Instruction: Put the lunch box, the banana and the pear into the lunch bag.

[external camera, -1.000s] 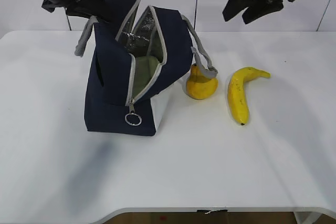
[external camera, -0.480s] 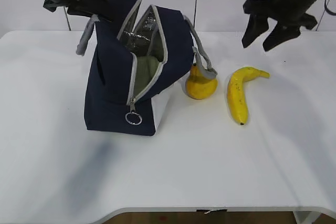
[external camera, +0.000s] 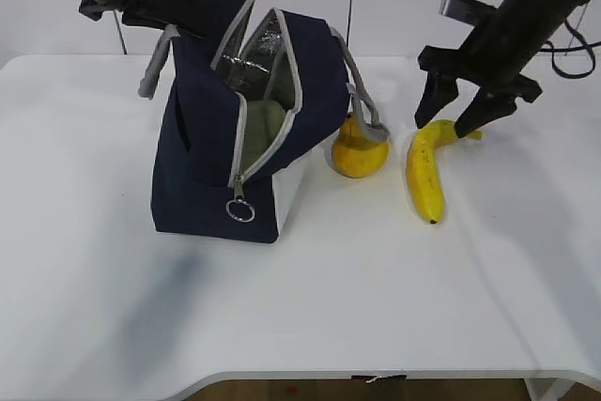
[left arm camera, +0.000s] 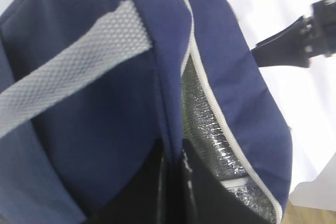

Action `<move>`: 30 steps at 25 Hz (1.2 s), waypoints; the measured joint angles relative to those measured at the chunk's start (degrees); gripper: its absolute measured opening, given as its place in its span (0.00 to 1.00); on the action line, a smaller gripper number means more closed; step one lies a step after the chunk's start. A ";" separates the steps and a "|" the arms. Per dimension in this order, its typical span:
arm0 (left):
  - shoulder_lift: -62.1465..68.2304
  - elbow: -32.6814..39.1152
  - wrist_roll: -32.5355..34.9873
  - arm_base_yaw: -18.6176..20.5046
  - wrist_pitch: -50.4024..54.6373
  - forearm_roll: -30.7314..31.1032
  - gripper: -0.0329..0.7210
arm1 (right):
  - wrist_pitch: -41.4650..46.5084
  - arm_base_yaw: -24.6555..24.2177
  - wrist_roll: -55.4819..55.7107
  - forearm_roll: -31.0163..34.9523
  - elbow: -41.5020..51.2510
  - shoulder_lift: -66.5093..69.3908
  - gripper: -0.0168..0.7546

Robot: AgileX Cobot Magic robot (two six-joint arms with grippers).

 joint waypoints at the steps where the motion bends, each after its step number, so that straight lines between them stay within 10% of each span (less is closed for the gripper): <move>1: 0.00 0.00 0.03 0.00 0.00 0.00 0.04 | 0.03 0.00 -0.09 0.44 0.00 0.70 0.68; 30: 0.00 0.00 0.24 0.00 -0.10 0.00 0.04 | -1.56 0.59 3.22 4.00 0.00 6.18 0.68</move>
